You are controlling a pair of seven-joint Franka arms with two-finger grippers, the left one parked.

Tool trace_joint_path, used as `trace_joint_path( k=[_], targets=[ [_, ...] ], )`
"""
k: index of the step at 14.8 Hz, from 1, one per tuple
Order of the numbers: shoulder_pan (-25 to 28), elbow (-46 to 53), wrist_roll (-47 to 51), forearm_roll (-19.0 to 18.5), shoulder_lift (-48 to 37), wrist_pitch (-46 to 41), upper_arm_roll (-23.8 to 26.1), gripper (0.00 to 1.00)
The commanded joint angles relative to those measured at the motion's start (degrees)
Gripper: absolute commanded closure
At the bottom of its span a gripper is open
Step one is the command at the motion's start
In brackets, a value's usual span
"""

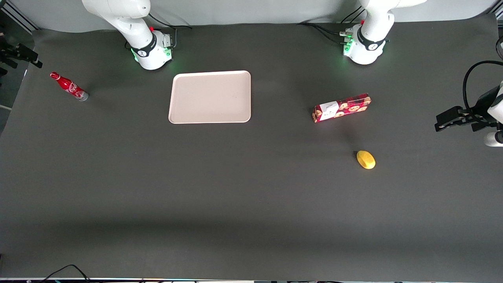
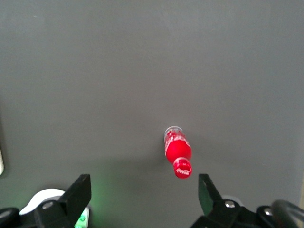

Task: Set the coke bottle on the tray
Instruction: 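Move the open right gripper over the red Coca-Cola bottle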

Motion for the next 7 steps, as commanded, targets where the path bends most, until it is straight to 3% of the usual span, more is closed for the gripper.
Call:
trace_joint_path(
  k=[1,4,7],
  targets=[
    [0.3,-8.9,-2.7,-4.8,-8.1,6.2,-7.2,0.00],
    [0.0,-10.6,-7.7,-8.1,-8.1,11.3,-15.4,0.00],
    [0.0,-11.6,-7.0,-9.2,-7.1,13.4,-16.8,0.00]
  ],
)
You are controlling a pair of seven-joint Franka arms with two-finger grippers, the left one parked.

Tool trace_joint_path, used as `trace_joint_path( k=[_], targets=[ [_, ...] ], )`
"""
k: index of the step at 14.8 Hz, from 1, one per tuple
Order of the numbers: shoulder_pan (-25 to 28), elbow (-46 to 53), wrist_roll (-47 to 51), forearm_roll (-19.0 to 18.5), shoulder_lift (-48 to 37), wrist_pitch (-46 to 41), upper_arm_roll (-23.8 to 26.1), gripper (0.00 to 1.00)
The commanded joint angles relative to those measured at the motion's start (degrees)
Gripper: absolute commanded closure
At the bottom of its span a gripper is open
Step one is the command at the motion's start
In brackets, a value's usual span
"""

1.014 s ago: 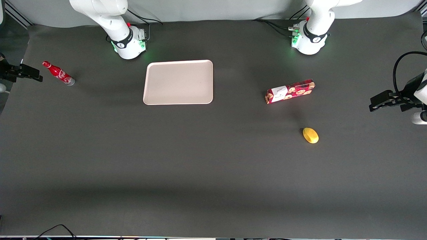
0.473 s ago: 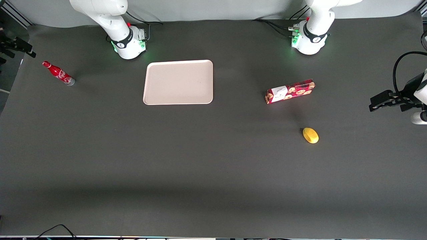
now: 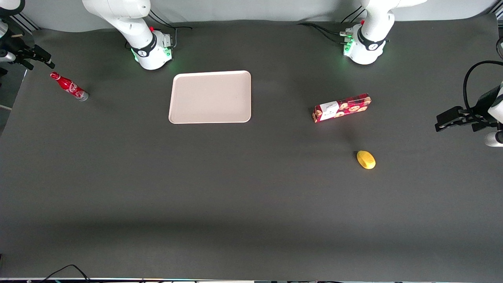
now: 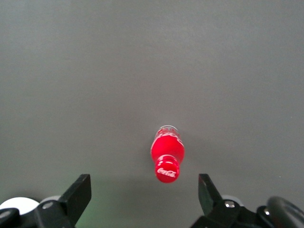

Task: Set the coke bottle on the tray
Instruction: 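Move the open right gripper over the red Coca-Cola bottle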

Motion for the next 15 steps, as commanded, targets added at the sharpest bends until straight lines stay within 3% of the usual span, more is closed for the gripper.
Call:
trace_joint_path(
  k=[1,9,15],
  targets=[
    [-0.1,-2.3,-0.7,-2.0,-2.1,2.8,-2.0,0.00],
    [1.1,-4.7,-0.7,-2.0,-0.3,12.2,-10.2,0.00],
    [0.9,-5.7,2.4,-2.0,1.0,11.9,-12.5,0.00]
  ],
)
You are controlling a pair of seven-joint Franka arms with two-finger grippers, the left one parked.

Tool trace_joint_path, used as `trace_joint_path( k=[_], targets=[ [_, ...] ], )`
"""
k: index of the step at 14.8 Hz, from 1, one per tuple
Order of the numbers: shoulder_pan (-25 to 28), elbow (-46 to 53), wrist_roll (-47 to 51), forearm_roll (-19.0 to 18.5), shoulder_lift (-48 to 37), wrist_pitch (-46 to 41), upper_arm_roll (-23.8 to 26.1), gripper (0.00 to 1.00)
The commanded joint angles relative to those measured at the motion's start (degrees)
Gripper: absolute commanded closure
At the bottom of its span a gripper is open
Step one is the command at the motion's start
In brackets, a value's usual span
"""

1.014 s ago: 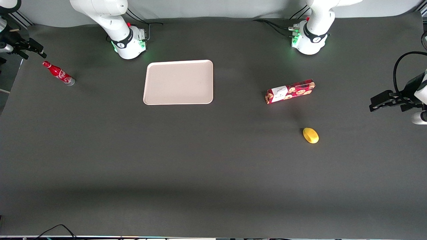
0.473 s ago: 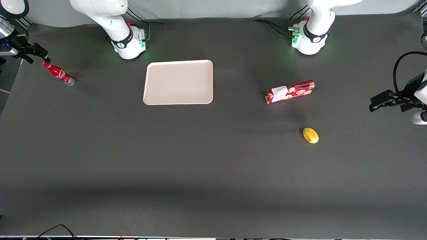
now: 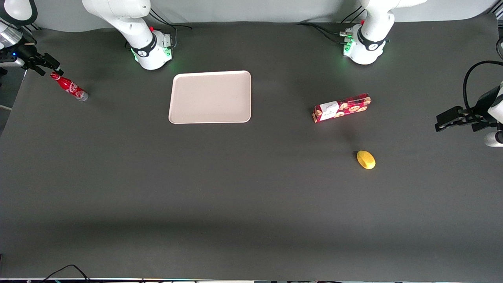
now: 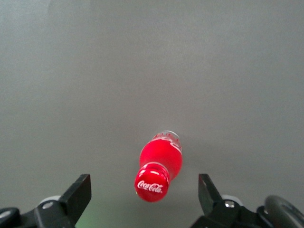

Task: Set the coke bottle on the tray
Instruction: 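Move the open right gripper over the red Coca-Cola bottle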

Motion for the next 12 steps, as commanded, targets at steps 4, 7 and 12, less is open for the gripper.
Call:
trace_joint_path(
  k=[4,7,12],
  targets=[
    [-0.6,-2.0,3.8,-1.5,-1.7,0.9,-1.5,0.00],
    [-0.5,-2.1,4.0,-1.5,-1.7,1.1,-2.4,0.00],
    [-0.1,-2.1,4.0,-1.5,-1.2,1.7,-4.9,0.05]
  ],
)
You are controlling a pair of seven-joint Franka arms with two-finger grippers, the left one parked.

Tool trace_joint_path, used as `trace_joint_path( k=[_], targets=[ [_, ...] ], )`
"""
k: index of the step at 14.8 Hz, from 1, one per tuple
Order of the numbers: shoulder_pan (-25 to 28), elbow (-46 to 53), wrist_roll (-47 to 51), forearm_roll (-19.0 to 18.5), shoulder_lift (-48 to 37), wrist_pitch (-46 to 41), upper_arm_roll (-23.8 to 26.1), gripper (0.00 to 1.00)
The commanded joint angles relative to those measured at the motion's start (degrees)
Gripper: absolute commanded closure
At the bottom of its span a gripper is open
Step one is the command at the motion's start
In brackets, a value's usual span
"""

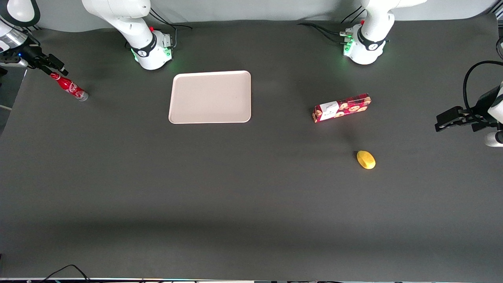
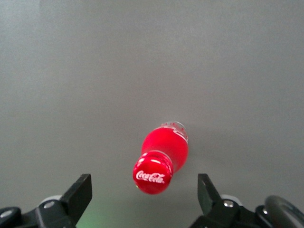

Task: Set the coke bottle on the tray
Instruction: 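Move the open right gripper over the red Coca-Cola bottle, then lower the right gripper and close it around the bottle's neck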

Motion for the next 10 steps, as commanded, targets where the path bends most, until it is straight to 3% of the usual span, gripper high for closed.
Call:
trace_joint_path(
  k=[1,5,10],
  targets=[
    [-0.1,-1.2,1.3,-1.5,-1.8,1.5,-2.3,0.09],
    [0.4,-0.6,1.3,-6.4,-1.8,2.8,-4.1,0.10],
    [2.4,-0.4,2.8,-6.6,-1.7,3.4,-4.1,0.10]
  ],
)
